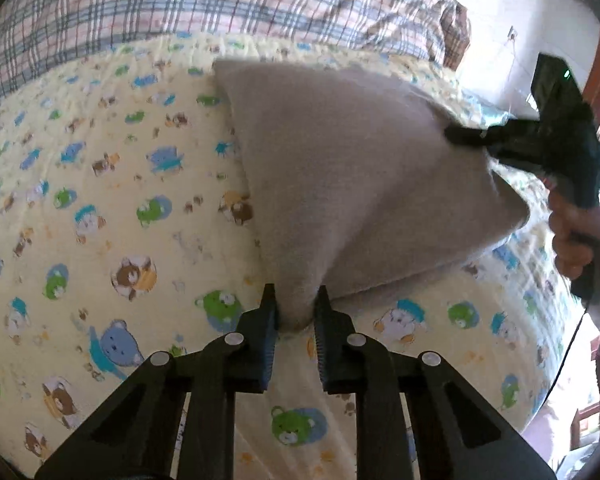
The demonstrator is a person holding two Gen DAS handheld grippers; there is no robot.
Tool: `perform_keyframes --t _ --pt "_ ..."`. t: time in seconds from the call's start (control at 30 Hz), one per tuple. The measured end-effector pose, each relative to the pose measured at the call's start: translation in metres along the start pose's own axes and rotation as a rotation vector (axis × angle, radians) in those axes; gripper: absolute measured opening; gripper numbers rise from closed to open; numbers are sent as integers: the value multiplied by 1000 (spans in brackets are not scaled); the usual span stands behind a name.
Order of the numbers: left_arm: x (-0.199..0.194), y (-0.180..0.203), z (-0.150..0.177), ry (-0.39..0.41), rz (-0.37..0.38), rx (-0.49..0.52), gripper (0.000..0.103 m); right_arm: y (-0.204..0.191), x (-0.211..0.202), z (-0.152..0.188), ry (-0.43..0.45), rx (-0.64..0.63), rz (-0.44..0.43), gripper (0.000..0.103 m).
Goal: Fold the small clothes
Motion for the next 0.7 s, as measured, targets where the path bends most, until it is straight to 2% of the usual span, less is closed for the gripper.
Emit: perform_keyframes --t 0.07,0.13,0.2,0.27,0.33,0.4,0.43,0.47,0.63,0.7 --pt "3 1 6 -29 1 -1 17 11 20 14 -35 -1 38 13" --pt "4 0 12 -72 8 -6 17 20 27 19 -20 32 25 13" --pt "-1 0 16 -94 37 -19 27 23 25 15 -6 63 10 18" --pt "-16 -3 8 -64 51 -38 55 24 19 13 0 74 16 26" --pt "-29 -4 -5 -21 58 -45 62 22 10 9 21 55 49 32" --pt "-39 -6 -23 14 84 -71 74 22 1 4 45 47 73 48" --pt "-40 -8 -33 22 104 -91 82 23 -3 2 56 54 77 62" --pt "-41 -9 -45 34 133 -110 82 25 -6 -2 70 66 77 68" --pt "-14 -17 -79 -3 186 -184 82 25 5 -11 53 93 43 70" --pt "1 -19 -89 -29 229 -232 82 24 15 -13 33 100 24 70"
Point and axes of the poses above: each gripper's, at about its wrist camera, not at the fingertips, and x roughly the way its jaws point, y to its right, z to its underside, the point moved 9 cm from there along x, roughly the way its jaws point, and after that the axes turned 10 degrees about z, right-handed, at the moved point
